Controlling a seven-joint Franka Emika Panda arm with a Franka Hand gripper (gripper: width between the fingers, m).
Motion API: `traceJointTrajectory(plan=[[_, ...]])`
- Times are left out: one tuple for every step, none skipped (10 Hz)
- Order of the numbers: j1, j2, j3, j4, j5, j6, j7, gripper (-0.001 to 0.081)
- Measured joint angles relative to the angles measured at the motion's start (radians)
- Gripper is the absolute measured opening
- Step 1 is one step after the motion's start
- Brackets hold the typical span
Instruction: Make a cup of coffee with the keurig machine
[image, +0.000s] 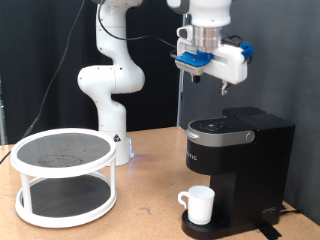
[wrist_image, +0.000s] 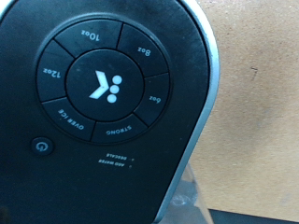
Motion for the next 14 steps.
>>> traceJointTrajectory(plan=[[0.0,0.022,0.001,0.013,-0.009,-0.014,-0.02,0.0734],[0.001,0.037,0.003,0.015,-0.023,-0.017,-0.029,0.0734],[0.003,0.048,0.006,0.014,-0.042,-0.017,-0.03,0.0708],[0.005,0.057,0.008,0.011,-0.063,-0.015,-0.03,0.0708],[0.007,0.06,0.012,0.006,-0.085,-0.008,-0.03,0.0504],[0.009,0.06,0.015,-0.004,-0.103,0.008,-0.029,0.0504],[0.012,0.06,0.018,-0.016,-0.12,0.026,-0.029,0.0327],[0.014,0.06,0.022,-0.026,-0.135,0.038,-0.027,0.0327],[0.015,0.061,0.028,-0.038,-0.15,0.053,-0.023,0.0144],[0.016,0.061,0.031,-0.05,-0.162,0.067,-0.016,0.0044],[0.016,0.062,0.033,-0.06,-0.167,0.082,-0.008,0.0044],[0.016,0.062,0.033,-0.069,-0.169,0.1,-0.001,0.0009],[0.016,0.066,0.033,-0.073,-0.17,0.11,0.008,0.0009],[0.016,0.073,0.033,-0.073,-0.17,0.116,0.015,0.0002]])
